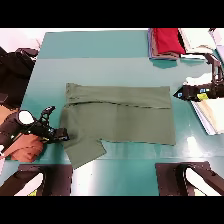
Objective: Fold the shirts.
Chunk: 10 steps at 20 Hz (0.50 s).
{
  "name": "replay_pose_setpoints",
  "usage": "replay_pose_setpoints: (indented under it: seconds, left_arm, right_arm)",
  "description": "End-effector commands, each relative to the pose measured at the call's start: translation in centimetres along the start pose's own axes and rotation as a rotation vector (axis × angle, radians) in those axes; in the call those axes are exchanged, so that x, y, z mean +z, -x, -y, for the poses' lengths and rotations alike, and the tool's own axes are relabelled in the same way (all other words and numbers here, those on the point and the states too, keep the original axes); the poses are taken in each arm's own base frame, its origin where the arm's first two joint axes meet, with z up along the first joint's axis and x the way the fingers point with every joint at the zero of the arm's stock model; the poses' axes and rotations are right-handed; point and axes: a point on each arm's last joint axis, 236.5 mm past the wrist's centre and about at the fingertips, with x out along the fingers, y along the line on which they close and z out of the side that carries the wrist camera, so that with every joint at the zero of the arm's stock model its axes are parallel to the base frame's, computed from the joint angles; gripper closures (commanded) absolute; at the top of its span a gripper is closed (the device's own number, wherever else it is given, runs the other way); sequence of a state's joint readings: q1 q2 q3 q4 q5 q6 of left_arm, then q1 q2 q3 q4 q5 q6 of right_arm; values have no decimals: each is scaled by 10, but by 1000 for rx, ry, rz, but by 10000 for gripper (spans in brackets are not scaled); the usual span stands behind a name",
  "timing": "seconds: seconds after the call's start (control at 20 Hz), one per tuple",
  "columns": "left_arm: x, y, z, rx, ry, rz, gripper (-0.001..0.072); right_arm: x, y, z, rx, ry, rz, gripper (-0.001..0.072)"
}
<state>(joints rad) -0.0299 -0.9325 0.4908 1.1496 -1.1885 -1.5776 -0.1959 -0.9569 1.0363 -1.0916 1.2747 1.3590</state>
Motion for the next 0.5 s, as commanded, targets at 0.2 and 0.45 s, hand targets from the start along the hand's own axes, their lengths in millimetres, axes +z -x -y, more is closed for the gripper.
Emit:
replay_pose_setpoints:
  seconds: [0.2,0.45]
  left_arm:
    - [2,7,22,-81,-55,4,684]
    - [21,32,37,-92,-140,59,683]
  right_arm:
    - [-29,7,12,-61,44,-108,266]
    - [-111,-14,65,-140,-98,-363,262]
